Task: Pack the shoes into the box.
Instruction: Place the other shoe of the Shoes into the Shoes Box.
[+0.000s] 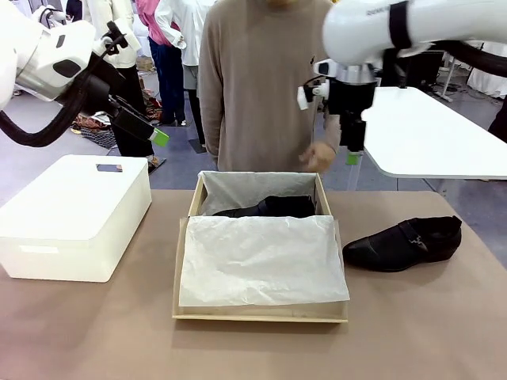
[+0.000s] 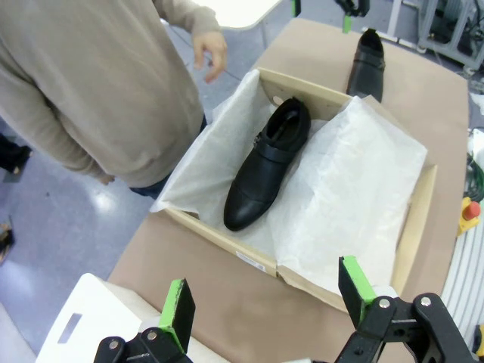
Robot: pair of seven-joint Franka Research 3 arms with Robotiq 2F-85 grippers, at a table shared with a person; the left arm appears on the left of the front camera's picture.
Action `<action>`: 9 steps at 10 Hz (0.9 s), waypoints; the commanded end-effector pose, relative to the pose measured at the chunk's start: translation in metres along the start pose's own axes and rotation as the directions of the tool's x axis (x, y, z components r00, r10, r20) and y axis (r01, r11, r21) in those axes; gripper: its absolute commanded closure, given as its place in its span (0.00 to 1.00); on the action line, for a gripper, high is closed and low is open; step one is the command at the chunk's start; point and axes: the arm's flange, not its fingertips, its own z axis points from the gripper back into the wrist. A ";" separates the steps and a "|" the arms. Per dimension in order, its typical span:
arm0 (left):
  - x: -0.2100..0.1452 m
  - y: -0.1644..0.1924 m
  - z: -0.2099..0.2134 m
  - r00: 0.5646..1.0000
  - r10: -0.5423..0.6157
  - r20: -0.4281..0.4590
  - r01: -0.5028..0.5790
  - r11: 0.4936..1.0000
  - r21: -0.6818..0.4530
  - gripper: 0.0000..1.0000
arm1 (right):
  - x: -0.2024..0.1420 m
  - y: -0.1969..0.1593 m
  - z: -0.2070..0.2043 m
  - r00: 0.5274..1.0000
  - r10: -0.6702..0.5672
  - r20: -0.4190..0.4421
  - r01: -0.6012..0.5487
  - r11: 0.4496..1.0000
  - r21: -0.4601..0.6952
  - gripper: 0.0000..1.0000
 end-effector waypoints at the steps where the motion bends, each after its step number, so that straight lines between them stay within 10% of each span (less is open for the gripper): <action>1: 0.000 0.001 0.001 1.000 -0.004 0.012 0.005 1.000 -0.018 0.00 | -0.034 0.021 -0.017 0.999 0.001 0.047 0.000 1.000 -0.030 0.00; 9: 0.000 0.001 0.001 1.000 -0.004 0.012 0.005 1.000 -0.018 0.00 | -0.061 0.014 -0.030 0.998 -0.063 0.013 0.063 0.998 0.004 0.00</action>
